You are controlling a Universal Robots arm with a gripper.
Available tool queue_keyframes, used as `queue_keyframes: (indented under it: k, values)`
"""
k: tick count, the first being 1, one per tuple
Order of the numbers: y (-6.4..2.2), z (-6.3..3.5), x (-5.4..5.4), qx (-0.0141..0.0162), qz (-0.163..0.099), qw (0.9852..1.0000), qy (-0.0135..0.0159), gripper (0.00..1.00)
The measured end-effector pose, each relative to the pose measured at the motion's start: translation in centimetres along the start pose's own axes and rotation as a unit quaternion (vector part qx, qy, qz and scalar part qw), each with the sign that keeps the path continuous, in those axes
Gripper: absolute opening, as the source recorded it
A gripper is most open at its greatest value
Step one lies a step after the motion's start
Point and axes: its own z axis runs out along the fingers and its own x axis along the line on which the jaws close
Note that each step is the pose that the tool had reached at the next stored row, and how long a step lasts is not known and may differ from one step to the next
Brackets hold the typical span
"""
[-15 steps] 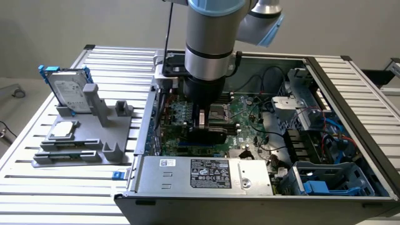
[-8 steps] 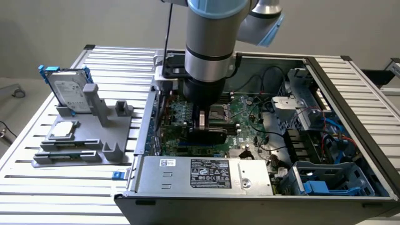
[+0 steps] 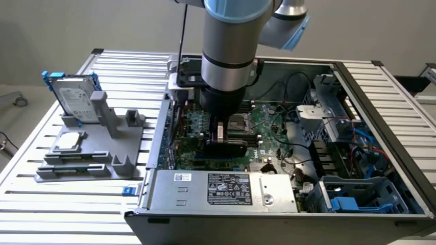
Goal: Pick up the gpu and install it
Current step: 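Insert the gpu into the slot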
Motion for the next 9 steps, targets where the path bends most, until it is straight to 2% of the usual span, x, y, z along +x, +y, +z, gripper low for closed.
queue_keyframes:
  k: [6, 7, 9]
  values:
    - [0.0, -0.01, 0.07, -0.0005, 0.0, 1.0, -0.0006, 0.27]
    - [0.0, -0.01, 0.07, -0.0007, 0.0, 1.0, -0.0006, 0.34]
    - [0.0, -0.01, 0.07, -0.0011, 0.0, 1.0, -0.0007, 0.34]
